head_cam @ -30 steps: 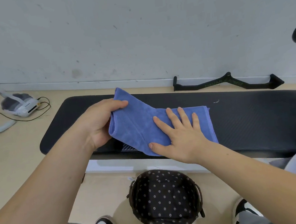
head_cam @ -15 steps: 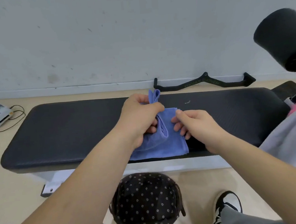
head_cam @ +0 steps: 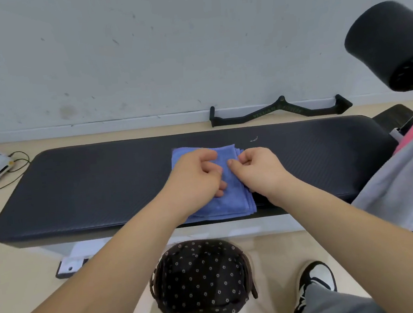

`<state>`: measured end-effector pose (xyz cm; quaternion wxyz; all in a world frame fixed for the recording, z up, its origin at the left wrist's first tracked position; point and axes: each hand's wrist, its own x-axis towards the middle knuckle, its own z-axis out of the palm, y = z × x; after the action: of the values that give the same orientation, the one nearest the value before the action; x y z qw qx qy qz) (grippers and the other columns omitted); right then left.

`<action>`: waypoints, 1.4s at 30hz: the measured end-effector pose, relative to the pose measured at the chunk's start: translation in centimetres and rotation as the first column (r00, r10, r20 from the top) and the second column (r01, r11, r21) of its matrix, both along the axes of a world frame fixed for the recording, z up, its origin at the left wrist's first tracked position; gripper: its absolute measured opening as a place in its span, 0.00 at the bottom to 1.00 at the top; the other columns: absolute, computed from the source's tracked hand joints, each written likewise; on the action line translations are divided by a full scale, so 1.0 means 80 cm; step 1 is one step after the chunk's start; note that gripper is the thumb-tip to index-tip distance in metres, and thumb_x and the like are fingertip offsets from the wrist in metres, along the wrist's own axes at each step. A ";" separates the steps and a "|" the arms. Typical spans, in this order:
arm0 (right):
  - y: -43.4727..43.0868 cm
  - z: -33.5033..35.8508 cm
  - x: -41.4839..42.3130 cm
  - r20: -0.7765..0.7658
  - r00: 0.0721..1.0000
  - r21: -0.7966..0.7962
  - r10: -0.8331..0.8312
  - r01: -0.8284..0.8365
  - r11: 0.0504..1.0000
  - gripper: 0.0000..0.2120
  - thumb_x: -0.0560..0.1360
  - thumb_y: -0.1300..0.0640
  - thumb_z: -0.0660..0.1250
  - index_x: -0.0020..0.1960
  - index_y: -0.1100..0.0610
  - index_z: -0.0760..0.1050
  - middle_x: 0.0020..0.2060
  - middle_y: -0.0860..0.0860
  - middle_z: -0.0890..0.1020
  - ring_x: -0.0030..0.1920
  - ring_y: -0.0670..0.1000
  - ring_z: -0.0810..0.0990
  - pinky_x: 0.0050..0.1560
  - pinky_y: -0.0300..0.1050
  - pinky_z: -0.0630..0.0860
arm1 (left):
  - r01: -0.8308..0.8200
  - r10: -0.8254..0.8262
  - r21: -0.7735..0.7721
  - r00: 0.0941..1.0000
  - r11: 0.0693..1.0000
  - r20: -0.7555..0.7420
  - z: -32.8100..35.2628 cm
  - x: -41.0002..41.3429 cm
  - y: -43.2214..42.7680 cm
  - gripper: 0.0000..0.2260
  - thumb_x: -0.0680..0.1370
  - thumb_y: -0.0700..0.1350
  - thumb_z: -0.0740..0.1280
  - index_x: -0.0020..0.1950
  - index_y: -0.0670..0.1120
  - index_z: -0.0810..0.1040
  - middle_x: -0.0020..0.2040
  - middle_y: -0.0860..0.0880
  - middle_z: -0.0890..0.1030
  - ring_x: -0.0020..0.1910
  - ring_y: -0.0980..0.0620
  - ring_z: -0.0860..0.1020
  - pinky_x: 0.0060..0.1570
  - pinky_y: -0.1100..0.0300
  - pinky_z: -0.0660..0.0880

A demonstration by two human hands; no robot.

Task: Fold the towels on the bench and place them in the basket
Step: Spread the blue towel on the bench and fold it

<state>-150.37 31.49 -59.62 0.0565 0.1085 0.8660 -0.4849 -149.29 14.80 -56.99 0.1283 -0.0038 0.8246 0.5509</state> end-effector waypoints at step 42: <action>-0.021 0.012 0.010 -0.062 0.951 0.229 0.303 -0.282 0.932 0.06 0.71 0.55 0.71 0.38 0.48 0.74 0.29 0.44 0.73 0.31 0.45 0.70 0.37 0.44 0.71 | -0.023 -0.143 -0.582 0.961 0.813 -0.238 0.030 -0.013 0.007 0.08 0.77 0.53 0.64 0.41 0.53 0.68 0.47 0.47 0.76 0.43 0.45 0.78 0.39 0.53 0.75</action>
<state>-149.54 29.82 -58.69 0.0742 -0.0399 0.9219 -0.3782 -150.33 15.38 -54.57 0.0245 0.0590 0.9622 0.2646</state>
